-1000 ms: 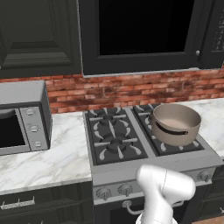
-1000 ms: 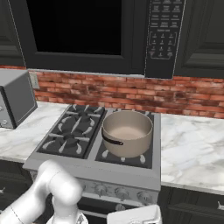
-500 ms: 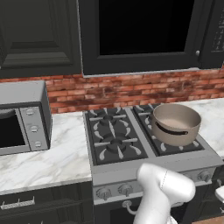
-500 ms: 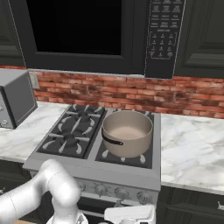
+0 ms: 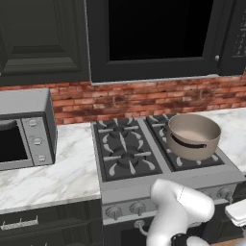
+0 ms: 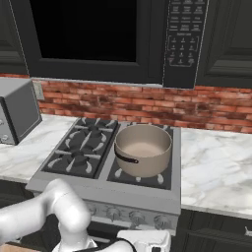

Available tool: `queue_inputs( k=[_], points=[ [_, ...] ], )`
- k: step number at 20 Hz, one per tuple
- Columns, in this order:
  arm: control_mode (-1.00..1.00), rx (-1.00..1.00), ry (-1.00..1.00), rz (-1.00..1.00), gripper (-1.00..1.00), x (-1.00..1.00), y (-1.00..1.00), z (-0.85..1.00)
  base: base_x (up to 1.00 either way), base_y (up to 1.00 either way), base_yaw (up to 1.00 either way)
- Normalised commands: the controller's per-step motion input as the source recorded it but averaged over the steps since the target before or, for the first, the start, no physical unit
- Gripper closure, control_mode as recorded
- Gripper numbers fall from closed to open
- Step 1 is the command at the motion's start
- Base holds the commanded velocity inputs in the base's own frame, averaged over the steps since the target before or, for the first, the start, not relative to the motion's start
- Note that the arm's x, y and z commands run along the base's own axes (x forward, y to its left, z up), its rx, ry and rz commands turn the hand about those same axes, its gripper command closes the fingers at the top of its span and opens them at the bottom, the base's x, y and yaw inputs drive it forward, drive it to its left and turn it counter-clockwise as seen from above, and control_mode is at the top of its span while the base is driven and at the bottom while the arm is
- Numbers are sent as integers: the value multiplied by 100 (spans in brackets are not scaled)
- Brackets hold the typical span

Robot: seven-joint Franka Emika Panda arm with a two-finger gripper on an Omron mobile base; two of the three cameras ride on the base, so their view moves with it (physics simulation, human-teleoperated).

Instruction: Turn on the front right burner of the stove.

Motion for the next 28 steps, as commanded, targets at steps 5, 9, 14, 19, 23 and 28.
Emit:
queue_inputs(
  k=[5,9,14,19,23,28],
  points=[
    [-100,1,0,0,-100,13,-25,-27,0,0,0],
    [-100,0,0,0,-100,0,-31,-30,0,0,0],
    [-100,1,0,0,-100,0,-18,-25,0,0,0],
    [-100,1,0,0,-100,8,-9,-22,0,0,0],
    [-100,4,0,0,-100,6,-3,-6,0,0,0],
    [-100,6,0,-1,-100,14,0,0,0,0,0]
  ],
)
